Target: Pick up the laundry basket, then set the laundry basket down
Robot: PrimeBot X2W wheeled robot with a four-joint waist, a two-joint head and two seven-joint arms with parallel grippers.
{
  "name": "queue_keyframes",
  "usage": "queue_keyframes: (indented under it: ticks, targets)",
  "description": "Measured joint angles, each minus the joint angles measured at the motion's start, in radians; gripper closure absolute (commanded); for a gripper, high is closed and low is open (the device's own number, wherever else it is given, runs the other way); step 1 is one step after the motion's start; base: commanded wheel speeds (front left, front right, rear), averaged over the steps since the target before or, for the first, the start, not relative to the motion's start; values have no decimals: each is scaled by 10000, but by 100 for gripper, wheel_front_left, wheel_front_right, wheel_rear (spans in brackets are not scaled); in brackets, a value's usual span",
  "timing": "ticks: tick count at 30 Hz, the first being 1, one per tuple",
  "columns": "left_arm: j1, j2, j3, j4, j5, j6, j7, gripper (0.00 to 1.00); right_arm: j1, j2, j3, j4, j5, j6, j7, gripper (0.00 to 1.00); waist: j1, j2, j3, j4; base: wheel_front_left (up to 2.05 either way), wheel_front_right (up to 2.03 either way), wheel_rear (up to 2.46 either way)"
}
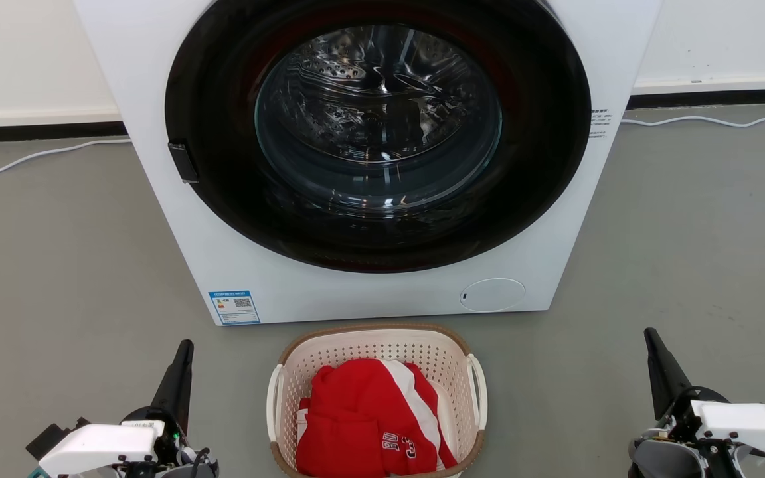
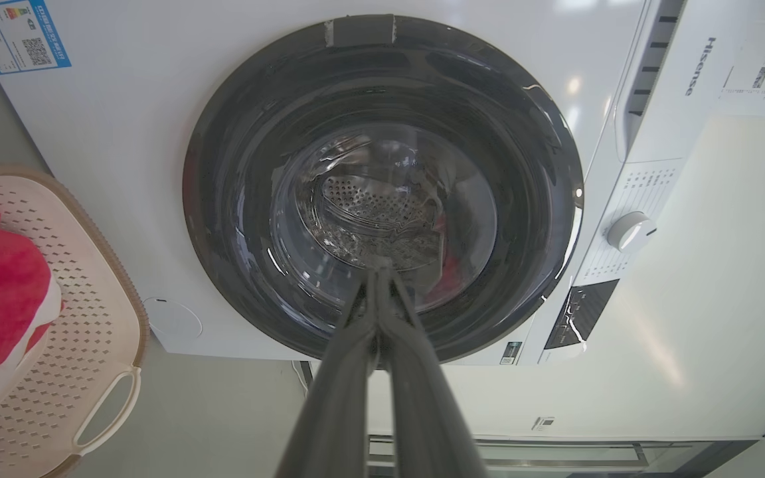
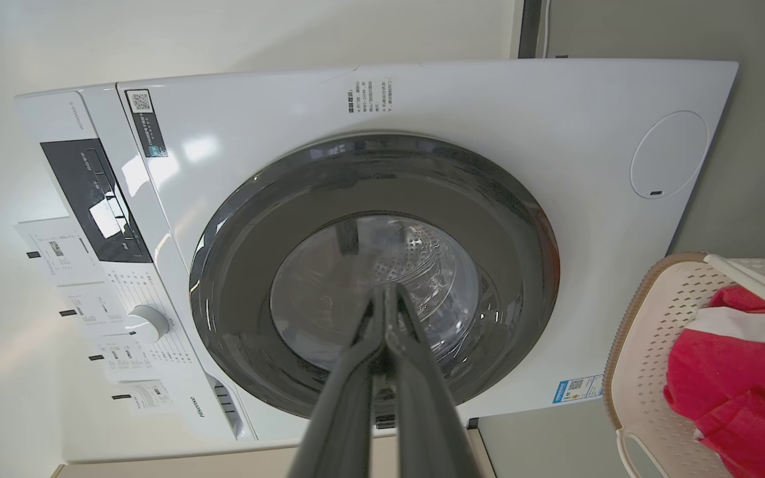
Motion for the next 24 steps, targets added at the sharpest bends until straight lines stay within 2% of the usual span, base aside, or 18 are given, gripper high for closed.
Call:
queue_keyframes:
  ticks: [24]
  targets:
    - [0, 0, 0, 0, 0, 0, 0, 100, 0, 0, 0, 0, 0, 0, 0, 100, 0, 0, 0, 0, 0, 0, 0]
